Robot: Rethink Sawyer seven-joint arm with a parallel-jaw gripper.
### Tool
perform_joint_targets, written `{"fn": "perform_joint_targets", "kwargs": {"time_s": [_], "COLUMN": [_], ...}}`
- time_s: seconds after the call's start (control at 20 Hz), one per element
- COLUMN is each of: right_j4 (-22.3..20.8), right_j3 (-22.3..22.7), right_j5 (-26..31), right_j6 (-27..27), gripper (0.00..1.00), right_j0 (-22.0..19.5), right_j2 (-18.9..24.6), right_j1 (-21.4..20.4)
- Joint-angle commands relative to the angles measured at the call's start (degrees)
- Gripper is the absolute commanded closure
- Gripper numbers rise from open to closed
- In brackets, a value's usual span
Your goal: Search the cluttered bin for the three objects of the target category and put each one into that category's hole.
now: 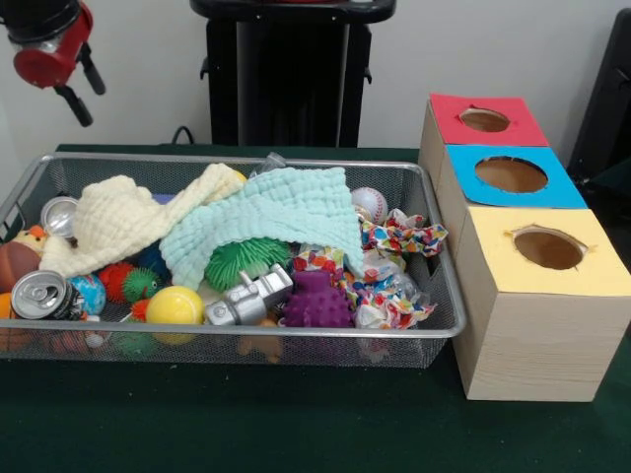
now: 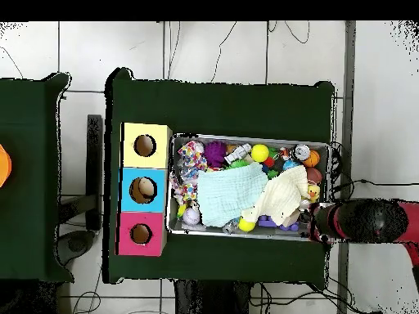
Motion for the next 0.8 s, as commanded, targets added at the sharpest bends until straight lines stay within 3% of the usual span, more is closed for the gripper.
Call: {"fn": "perform_joint_targets", "kwargs": {"time_s": [0.05,0.2,0.45,0.8], "right_j4": [-7.36,-9.19,-11.32,-14.26], "right_j3": [-10.59,-11.45,-4.88,-4.33], "right_j5": [0.71,-1.74,-7.30,-10.78], "right_j6": [-22.31,-23.04,-18.50,-16.28], "gripper": [0.00,0.00,0.00,0.00], "right_j0": [-1.59,-1.54,-2.94,-2.55], "right_j2": [-0.78,-1.88,-3.10,-4.53], "right_j1": [2.12,3.02,1.74,2.12]}}
